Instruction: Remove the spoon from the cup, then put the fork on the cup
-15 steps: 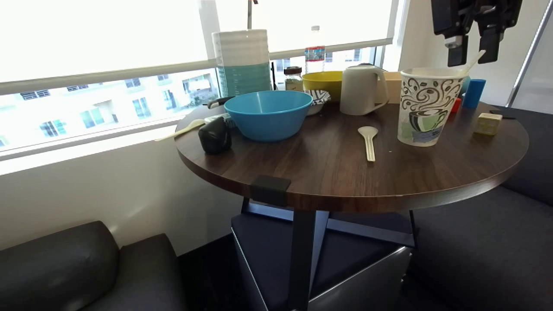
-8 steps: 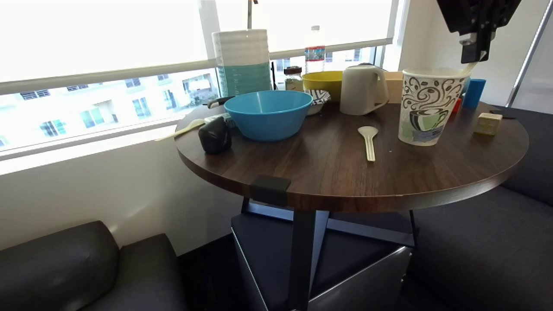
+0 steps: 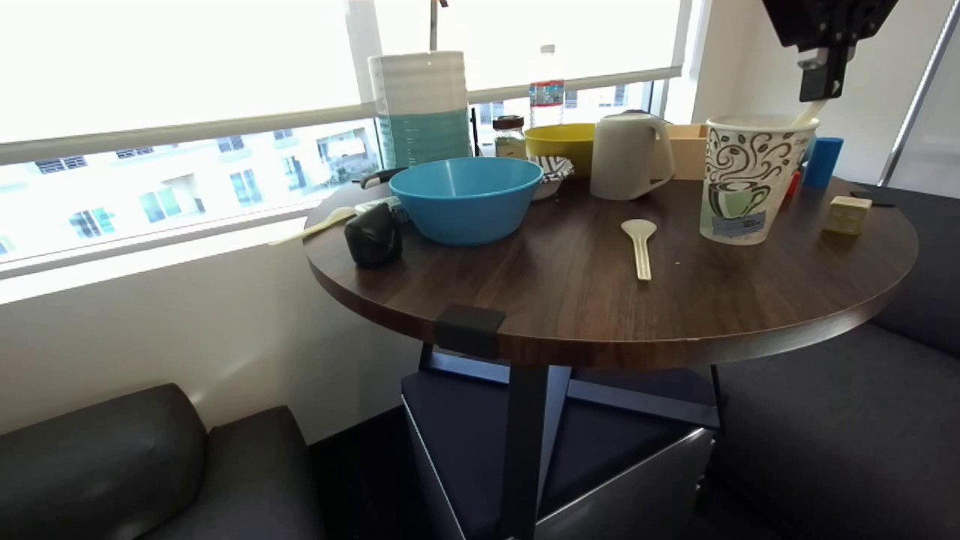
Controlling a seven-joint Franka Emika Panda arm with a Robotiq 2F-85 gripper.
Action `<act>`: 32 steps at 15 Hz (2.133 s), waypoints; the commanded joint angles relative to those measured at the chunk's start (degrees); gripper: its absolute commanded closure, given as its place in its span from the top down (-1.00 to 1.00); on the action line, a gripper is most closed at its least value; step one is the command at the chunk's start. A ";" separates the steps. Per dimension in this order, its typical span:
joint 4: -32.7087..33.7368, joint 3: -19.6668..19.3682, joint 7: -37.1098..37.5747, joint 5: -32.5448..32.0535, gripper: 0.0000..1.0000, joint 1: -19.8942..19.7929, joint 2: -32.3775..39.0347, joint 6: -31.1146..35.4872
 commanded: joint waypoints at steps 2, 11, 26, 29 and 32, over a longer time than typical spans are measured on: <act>0.08 -1.08 -2.42 2.58 -0.98 -0.72 -1.16 0.55; 0.92 -7.27 -14.83 4.60 -0.98 -1.22 -2.11 0.18; 8.28 -12.70 -27.49 5.44 -0.98 -1.47 -3.65 -10.79; 9.04 -15.00 -31.80 7.71 -0.98 -1.36 -3.64 -11.08; 8.29 -17.85 -37.74 10.74 -0.98 -1.25 -3.63 -10.44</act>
